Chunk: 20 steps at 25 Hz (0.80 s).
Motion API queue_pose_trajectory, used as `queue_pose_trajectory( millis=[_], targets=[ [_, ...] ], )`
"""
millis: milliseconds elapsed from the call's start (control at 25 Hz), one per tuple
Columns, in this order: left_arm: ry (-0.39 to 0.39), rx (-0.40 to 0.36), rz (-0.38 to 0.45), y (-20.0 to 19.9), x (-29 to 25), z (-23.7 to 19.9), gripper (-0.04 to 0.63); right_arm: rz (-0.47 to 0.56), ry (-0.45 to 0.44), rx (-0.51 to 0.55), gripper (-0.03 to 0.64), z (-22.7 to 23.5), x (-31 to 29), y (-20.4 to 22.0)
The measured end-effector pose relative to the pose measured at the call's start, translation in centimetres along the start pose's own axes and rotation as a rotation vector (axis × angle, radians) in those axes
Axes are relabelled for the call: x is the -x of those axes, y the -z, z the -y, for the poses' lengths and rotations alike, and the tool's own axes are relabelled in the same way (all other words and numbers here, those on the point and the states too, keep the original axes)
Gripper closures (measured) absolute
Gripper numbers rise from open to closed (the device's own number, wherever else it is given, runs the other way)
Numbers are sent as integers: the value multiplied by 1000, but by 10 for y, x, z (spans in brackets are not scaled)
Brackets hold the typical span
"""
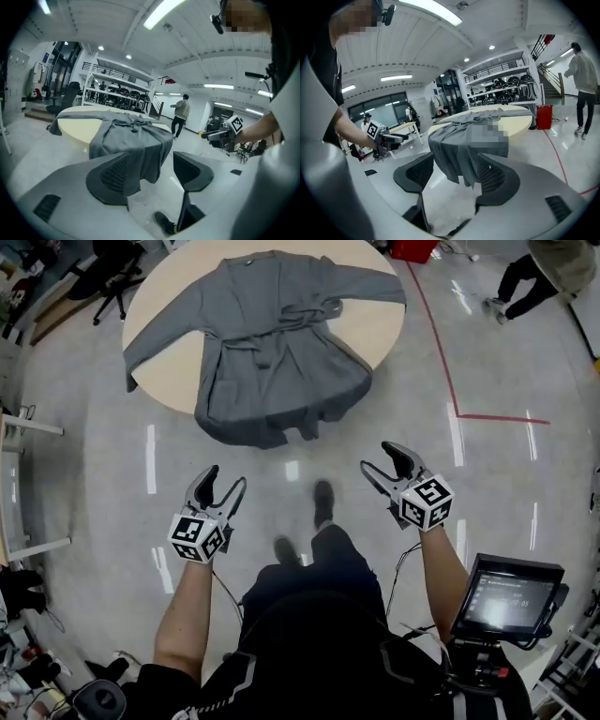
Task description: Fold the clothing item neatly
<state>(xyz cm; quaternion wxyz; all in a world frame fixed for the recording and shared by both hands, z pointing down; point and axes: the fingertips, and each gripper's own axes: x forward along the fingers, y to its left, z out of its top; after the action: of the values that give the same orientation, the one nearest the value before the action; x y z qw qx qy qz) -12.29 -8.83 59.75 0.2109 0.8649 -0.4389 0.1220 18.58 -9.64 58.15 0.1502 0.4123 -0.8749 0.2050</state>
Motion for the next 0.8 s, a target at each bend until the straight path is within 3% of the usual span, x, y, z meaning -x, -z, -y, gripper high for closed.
queue_pose_trajectory(
  millis=[120,280,440,640,800],
  targets=[
    [-54,33,-62,33,-41,-44,302,-57,-33,-23,322,62,-45,29],
    [-48,54,-121,78,-62,-89,253,-137,-61,-38,302,110,-86,71],
    [3,2,-169,112,-90,-129,198,-169,-90,-36,291,143,-123,97],
    [142,38,-187,157,-111,-156,163,-227,-150,0,278,174,-149,139],
    [139,-19,-199,194,-141,-199,95,-241,-198,-9,255,203,-184,179]
  ],
)
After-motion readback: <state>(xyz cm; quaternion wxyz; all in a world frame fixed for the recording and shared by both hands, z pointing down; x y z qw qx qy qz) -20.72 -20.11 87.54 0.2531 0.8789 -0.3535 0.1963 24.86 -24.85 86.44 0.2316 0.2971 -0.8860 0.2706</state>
